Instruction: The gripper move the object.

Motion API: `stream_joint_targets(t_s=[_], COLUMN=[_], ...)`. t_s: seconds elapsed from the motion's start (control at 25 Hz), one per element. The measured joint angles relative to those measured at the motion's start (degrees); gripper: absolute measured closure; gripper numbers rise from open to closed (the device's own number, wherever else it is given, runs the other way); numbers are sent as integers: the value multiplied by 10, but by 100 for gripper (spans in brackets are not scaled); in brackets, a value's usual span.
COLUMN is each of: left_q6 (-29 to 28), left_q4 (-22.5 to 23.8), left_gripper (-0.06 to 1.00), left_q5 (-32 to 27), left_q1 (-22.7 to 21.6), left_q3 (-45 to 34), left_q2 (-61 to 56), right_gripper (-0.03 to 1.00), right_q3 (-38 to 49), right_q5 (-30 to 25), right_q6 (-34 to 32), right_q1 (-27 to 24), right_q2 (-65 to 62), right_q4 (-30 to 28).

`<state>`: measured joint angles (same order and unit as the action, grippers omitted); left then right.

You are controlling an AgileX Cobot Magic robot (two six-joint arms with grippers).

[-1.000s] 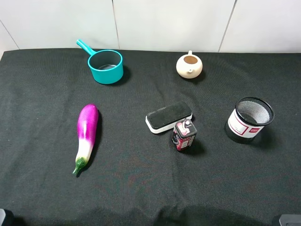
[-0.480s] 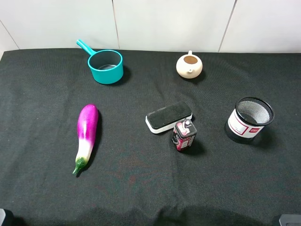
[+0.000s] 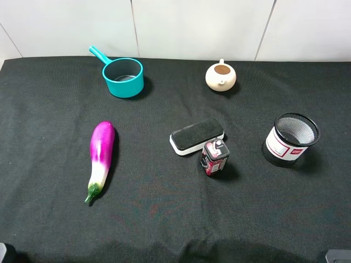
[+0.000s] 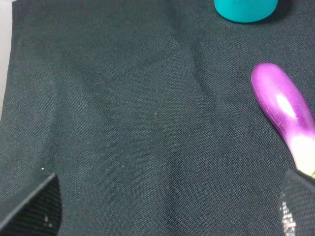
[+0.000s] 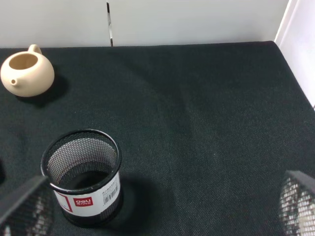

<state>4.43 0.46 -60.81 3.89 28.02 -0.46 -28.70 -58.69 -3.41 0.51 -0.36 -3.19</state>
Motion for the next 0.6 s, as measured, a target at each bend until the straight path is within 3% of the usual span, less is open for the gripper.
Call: stream_joint_targets(t_s=[0.6], left_q6=[0], left_q4=[0], left_gripper=[1], left_q5=[0], left_q1=[0], left_q3=[0], left_q2=[0], right_gripper=[27], right_q3=[0], right_q5=[0], right_q6=[0], right_q1=[0], right_q2=[0], right_q4=[0])
